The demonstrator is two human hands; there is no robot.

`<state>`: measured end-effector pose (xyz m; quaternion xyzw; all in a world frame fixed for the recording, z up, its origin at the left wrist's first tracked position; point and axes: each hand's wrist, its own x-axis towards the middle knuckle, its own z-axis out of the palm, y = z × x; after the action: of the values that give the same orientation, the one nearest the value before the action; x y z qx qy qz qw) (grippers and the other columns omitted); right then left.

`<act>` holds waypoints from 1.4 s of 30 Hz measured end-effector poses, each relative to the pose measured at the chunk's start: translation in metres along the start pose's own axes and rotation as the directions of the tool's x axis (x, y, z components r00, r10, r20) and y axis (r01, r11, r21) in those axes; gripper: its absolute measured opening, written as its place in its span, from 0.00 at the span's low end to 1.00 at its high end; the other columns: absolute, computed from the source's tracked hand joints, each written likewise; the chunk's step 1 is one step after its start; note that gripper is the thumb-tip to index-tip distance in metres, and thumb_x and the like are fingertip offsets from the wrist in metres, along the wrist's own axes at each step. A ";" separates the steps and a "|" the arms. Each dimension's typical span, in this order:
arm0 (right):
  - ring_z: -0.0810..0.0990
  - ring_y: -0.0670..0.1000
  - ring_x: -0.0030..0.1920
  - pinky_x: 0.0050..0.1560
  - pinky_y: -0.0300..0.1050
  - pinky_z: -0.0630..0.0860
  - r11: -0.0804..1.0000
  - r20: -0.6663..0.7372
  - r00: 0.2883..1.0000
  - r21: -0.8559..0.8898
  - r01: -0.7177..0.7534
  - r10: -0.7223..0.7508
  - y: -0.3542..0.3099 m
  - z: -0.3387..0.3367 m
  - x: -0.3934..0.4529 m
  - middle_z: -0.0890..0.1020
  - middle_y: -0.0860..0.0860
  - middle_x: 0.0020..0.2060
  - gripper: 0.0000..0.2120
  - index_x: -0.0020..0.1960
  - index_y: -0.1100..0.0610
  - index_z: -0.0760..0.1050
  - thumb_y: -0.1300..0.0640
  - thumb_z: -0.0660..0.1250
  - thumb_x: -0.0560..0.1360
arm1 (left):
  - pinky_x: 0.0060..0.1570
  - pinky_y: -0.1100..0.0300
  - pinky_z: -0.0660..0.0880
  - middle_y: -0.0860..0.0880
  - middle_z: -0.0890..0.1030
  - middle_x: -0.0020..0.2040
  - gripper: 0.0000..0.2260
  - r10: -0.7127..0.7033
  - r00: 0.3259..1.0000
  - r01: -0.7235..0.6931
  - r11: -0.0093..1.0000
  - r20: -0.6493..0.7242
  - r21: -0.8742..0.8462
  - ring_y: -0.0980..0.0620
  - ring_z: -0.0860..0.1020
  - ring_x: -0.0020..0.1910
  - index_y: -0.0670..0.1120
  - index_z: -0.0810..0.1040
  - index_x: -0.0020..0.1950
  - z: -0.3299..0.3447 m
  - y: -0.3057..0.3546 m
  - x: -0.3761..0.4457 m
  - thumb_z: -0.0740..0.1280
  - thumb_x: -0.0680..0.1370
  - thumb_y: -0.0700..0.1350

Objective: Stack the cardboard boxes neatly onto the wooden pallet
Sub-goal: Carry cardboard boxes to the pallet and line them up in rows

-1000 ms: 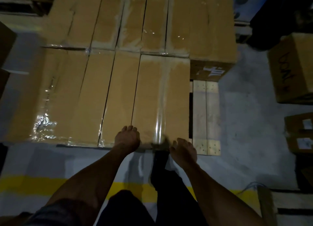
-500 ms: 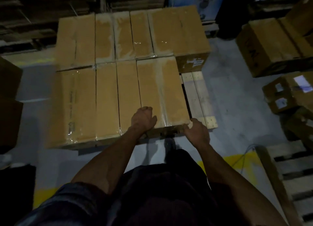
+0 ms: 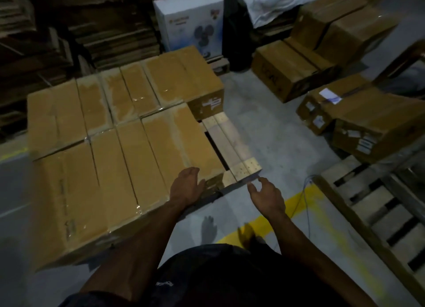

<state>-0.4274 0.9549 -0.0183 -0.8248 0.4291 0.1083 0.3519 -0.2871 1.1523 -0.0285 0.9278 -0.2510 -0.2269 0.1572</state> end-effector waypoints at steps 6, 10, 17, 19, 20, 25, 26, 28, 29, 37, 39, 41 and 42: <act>0.69 0.60 0.71 0.67 0.53 0.68 1.000 -0.051 0.999 0.014 -0.015 0.016 0.067 -0.063 0.042 0.72 0.56 0.72 0.29 0.76 0.55 0.66 0.42 0.62 0.80 | 0.66 0.54 0.65 0.39 0.69 0.72 0.29 0.052 0.997 -0.053 0.999 0.049 0.015 0.42 0.67 0.71 0.38 0.65 0.74 0.032 0.095 0.030 0.52 0.80 0.56; 0.68 0.60 0.72 0.68 0.53 0.67 0.999 -0.043 0.999 -0.038 -0.032 0.031 0.116 -0.122 0.072 0.71 0.55 0.73 0.30 0.77 0.55 0.65 0.40 0.61 0.80 | 0.66 0.53 0.65 0.39 0.70 0.71 0.32 0.076 0.995 -0.079 0.996 0.066 0.046 0.42 0.67 0.70 0.38 0.66 0.73 0.050 0.174 0.058 0.52 0.76 0.56; 0.66 0.58 0.74 0.71 0.53 0.65 0.999 -0.078 0.996 -0.036 -0.036 0.034 0.164 -0.204 0.123 0.68 0.55 0.75 0.31 0.77 0.56 0.64 0.40 0.62 0.80 | 0.69 0.51 0.66 0.38 0.71 0.71 0.32 0.161 0.984 -0.171 0.973 0.075 0.154 0.39 0.69 0.70 0.37 0.69 0.72 0.064 0.264 0.114 0.53 0.75 0.57; 0.65 0.58 0.75 0.72 0.53 0.65 0.999 -0.071 0.997 -0.042 -0.035 0.032 0.171 -0.219 0.142 0.67 0.55 0.75 0.32 0.77 0.57 0.63 0.40 0.61 0.80 | 0.68 0.50 0.66 0.37 0.73 0.69 0.31 0.172 0.983 -0.179 0.974 0.064 0.142 0.38 0.70 0.69 0.36 0.71 0.71 0.067 0.284 0.134 0.54 0.75 0.56; 0.65 0.58 0.75 0.73 0.54 0.65 0.998 -0.066 0.997 -0.042 -0.037 0.034 0.173 -0.225 0.154 0.67 0.55 0.75 0.32 0.77 0.57 0.62 0.40 0.62 0.80 | 0.68 0.50 0.66 0.37 0.73 0.70 0.31 0.164 0.984 -0.173 0.975 0.070 0.138 0.39 0.70 0.69 0.36 0.71 0.71 0.068 0.294 0.147 0.54 0.75 0.56; 0.63 0.57 0.76 0.74 0.53 0.62 0.996 -0.037 0.999 -0.082 -0.032 0.029 0.178 -0.257 0.232 0.65 0.56 0.77 0.34 0.78 0.57 0.61 0.39 0.61 0.80 | 0.71 0.50 0.62 0.37 0.70 0.72 0.36 0.166 0.980 -0.178 0.977 0.107 0.113 0.38 0.67 0.71 0.37 0.68 0.73 0.079 0.324 0.233 0.49 0.75 0.60; 0.62 0.57 0.76 0.74 0.53 0.62 0.994 -0.036 0.999 -0.103 -0.035 0.031 0.178 -0.265 0.250 0.64 0.56 0.77 0.34 0.78 0.57 0.61 0.39 0.61 0.80 | 0.71 0.49 0.63 0.37 0.71 0.71 0.39 0.168 0.979 -0.180 0.978 0.114 0.109 0.38 0.68 0.71 0.37 0.68 0.73 0.082 0.330 0.255 0.46 0.74 0.62; 0.60 0.57 0.77 0.74 0.53 0.61 0.991 -0.038 0.998 -0.120 -0.062 0.058 0.175 -0.283 0.292 0.63 0.55 0.77 0.33 0.79 0.56 0.59 0.39 0.60 0.80 | 0.71 0.50 0.63 0.38 0.70 0.72 0.39 0.156 0.978 -0.171 0.980 0.141 0.103 0.38 0.67 0.71 0.38 0.68 0.73 0.082 0.347 0.303 0.45 0.73 0.63; 0.60 0.57 0.77 0.75 0.53 0.60 0.989 -0.035 0.997 -0.122 -0.078 0.074 0.172 -0.291 0.308 0.62 0.55 0.77 0.34 0.79 0.56 0.59 0.39 0.60 0.80 | 0.72 0.51 0.62 0.38 0.69 0.73 0.37 0.153 0.975 -0.171 0.979 0.162 0.109 0.39 0.66 0.72 0.38 0.67 0.74 0.080 0.356 0.322 0.47 0.74 0.61; 0.63 0.57 0.76 0.74 0.54 0.62 0.985 -0.103 0.987 -0.107 -0.135 0.124 0.131 -0.389 0.455 0.65 0.56 0.76 0.35 0.78 0.57 0.61 0.37 0.59 0.80 | 0.74 0.54 0.56 0.42 0.63 0.77 0.28 0.182 0.967 -0.207 0.968 0.176 0.139 0.43 0.60 0.76 0.41 0.61 0.77 0.021 0.440 0.492 0.53 0.82 0.56; 0.64 0.57 0.75 0.74 0.52 0.62 0.987 -0.113 0.986 -0.093 -0.134 0.124 0.120 -0.407 0.480 0.66 0.56 0.76 0.34 0.78 0.57 0.61 0.38 0.60 0.79 | 0.73 0.54 0.58 0.42 0.64 0.76 0.32 0.183 0.970 -0.206 0.968 0.162 0.145 0.43 0.62 0.75 0.41 0.62 0.77 0.009 0.457 0.520 0.50 0.78 0.58; 0.65 0.58 0.74 0.73 0.53 0.64 0.989 -0.100 0.987 -0.075 -0.130 0.122 0.112 -0.421 0.510 0.67 0.55 0.75 0.33 0.78 0.56 0.62 0.38 0.60 0.79 | 0.73 0.54 0.58 0.42 0.65 0.76 0.35 0.171 0.972 -0.194 0.970 0.159 0.146 0.43 0.63 0.75 0.41 0.63 0.76 0.000 0.473 0.549 0.47 0.74 0.59; 0.66 0.58 0.73 0.72 0.54 0.65 0.989 -0.098 0.987 -0.066 -0.131 0.124 0.108 -0.426 0.523 0.69 0.55 0.74 0.33 0.77 0.56 0.64 0.38 0.60 0.79 | 0.73 0.55 0.58 0.42 0.66 0.76 0.36 0.169 0.973 -0.192 0.971 0.157 0.145 0.43 0.63 0.74 0.41 0.63 0.76 -0.003 0.477 0.561 0.46 0.74 0.59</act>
<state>-0.2464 0.2962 -0.0114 -0.8120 0.4929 0.1074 0.2936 -0.0416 0.4581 -0.0241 0.8918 -0.3626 -0.2570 0.0843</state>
